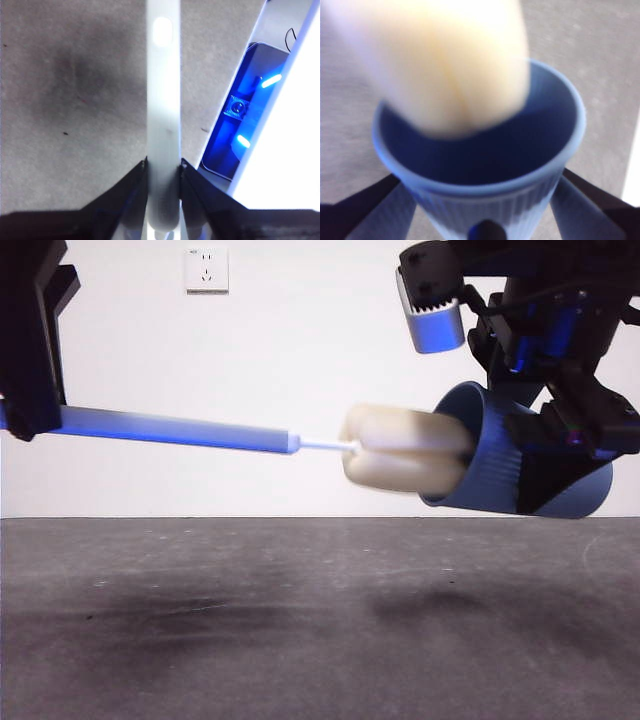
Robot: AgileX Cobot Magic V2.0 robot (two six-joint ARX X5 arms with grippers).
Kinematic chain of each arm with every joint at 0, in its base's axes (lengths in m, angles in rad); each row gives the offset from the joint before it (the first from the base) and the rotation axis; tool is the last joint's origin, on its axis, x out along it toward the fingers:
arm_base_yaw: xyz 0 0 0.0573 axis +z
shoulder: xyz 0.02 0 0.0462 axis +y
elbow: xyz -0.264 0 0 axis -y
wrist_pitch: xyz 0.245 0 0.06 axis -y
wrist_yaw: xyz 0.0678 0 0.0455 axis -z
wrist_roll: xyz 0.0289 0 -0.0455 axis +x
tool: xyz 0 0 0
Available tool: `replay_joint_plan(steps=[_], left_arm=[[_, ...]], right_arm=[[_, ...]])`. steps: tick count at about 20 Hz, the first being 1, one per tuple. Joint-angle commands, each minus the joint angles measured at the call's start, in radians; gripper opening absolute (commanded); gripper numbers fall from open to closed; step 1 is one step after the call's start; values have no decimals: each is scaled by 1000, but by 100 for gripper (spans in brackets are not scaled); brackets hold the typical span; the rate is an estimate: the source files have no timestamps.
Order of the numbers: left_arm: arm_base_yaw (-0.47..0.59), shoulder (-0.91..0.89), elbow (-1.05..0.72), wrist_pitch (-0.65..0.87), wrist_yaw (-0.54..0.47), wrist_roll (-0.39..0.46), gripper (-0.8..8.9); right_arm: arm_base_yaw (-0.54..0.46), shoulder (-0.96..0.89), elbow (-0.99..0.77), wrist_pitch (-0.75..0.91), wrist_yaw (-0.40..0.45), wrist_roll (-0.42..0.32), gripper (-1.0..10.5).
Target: Pick up the cup brush,pick up the cup,insert the brush into the cup,clean the cup,put the cup brush back,put the cup back to the fixed position on the table
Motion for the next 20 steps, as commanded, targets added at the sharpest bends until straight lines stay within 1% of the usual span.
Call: replay_joint_plan(steps=[1, 2, 5, 7, 11, 13, 18, 20], left_arm=[[-6, 2, -2, 7, 4, -2, -9], [-6, 2, -2, 5, 4, -2, -9], [-7, 2, -2, 18, 8, -1, -9], [-15, 2, -2, 40, 55, -1, -9], [-54, 20, -2, 76, 57, -3, -9], [-69, 48, -2, 101, 57, -26, -9], [-99, 114, -2, 228, 59, -100, -9], [-99, 116, -2, 251, 60, -122, -9]], right_arm=[[2, 7, 3, -15, 10, -33, -16], [0, 7, 3, -24, 23, -39, -16], [3, 7, 3, -24, 19, -49, -16], [24, 10, 3, -13, 17, -51, -16], [78, 14, 3, 21, 18, -68, -16], [106, 21, 3, 21, 18, -67, -16], [185, 31, 3, 25, 18, -63, -16], [198, 31, 3, 27, 19, -43, -16]])
